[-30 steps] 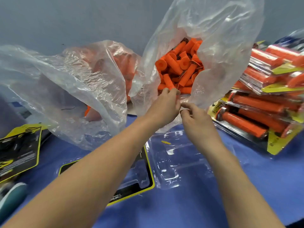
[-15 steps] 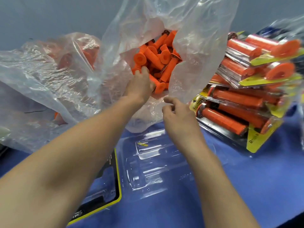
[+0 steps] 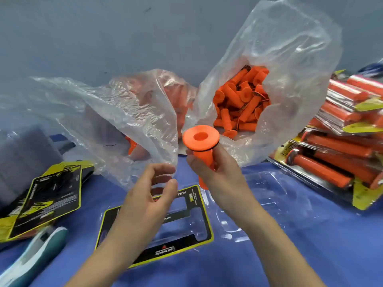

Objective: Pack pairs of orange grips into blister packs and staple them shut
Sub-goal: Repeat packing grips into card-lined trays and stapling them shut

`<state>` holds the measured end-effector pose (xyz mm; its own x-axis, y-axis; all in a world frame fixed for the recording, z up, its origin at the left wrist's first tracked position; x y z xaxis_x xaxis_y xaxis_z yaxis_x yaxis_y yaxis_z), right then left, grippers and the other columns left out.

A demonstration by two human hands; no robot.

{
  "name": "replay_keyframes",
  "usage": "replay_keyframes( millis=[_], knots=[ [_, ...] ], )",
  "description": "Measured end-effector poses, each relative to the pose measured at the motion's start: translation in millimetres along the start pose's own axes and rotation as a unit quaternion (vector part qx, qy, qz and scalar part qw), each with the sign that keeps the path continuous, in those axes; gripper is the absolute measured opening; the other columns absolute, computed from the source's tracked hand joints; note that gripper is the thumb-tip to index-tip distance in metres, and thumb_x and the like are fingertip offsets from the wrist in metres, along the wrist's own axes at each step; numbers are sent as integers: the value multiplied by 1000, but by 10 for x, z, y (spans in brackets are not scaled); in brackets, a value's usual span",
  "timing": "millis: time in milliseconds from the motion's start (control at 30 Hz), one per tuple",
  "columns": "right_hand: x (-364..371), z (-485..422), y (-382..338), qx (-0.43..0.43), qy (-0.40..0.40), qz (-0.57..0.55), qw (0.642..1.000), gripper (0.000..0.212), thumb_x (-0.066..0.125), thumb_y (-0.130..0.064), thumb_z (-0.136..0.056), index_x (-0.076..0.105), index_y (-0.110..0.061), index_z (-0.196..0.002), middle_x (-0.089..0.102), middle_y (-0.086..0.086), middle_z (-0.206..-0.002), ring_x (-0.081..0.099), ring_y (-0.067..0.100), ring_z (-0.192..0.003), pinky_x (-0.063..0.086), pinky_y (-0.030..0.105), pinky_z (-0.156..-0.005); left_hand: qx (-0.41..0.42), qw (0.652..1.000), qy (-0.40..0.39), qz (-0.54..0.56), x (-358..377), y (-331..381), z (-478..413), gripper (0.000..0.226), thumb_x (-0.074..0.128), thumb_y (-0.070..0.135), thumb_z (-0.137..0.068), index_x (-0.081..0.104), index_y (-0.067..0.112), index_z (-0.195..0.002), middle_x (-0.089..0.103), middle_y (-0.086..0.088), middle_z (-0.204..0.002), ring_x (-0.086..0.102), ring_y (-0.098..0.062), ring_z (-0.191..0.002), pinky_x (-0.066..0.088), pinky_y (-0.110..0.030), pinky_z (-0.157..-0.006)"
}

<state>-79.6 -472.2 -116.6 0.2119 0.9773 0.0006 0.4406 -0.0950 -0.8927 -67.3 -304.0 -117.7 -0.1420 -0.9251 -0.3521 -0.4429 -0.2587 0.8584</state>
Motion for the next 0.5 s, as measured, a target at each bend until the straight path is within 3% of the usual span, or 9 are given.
replay_keyframes(
  millis=[100, 233, 333, 433, 500],
  knots=[
    [211, 89, -13, -10, -45, 58, 997, 21, 64, -35, -89, 60, -32, -110, 69, -6, -98, 63, 15, -91, 52, 40, -83, 85, 991, 72, -70, -305, 76, 142, 30, 58, 49, -84, 56, 39, -112, 65, 15, -109, 64, -7, -100, 51, -16, -71],
    [410, 147, -4, -21, -104, 75, 992, 28, 63, -38, -87, 59, -43, -115, 70, -17, -101, 65, 2, -92, 52, 23, -80, 200, 959, 84, -184, -430, 35, 209, 36, 60, 40, -88, 51, 39, -123, 51, 12, -125, 55, -10, -116, 46, -18, -84],
    [472, 190, 15, -33, -124, 108, 986, 33, 64, -27, -89, 59, -46, -116, 69, -17, -97, 63, 0, -82, 46, 10, -71, 227, 946, 88, -215, -473, 4, 217, 35, 61, 43, -89, 52, 40, -123, 45, 14, -125, 53, -6, -113, 46, -22, -83],
    [519, 212, 15, -35, -129, 116, 984, 34, 65, -27, -90, 58, -46, -117, 69, -19, -101, 64, 0, -88, 45, 9, -74, 249, 933, 104, -239, -495, -16, 234, 26, 61, 38, -92, 57, 32, -117, 47, 5, -120, 57, -16, -101, 49, -35, -80],
    [547, 229, 16, -28, -138, 101, 985, 34, 64, -29, -91, 58, -46, -120, 69, -15, -105, 66, 6, -94, 51, 18, -79, 263, 925, 118, -246, -506, -11, 253, 21, 60, 35, -94, 59, 28, -114, 50, 2, -116, 58, -20, -98, 50, -38, -78]
  ],
)
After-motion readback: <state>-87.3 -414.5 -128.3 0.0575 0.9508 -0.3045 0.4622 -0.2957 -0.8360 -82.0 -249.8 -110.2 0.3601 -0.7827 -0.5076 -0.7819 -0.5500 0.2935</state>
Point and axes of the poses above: each hand's wrist, its own z-axis away from the middle knuckle, its own x-axis out of the palm, y = z × x, the point moved 1 cm from there along -z, towards the middle knuckle
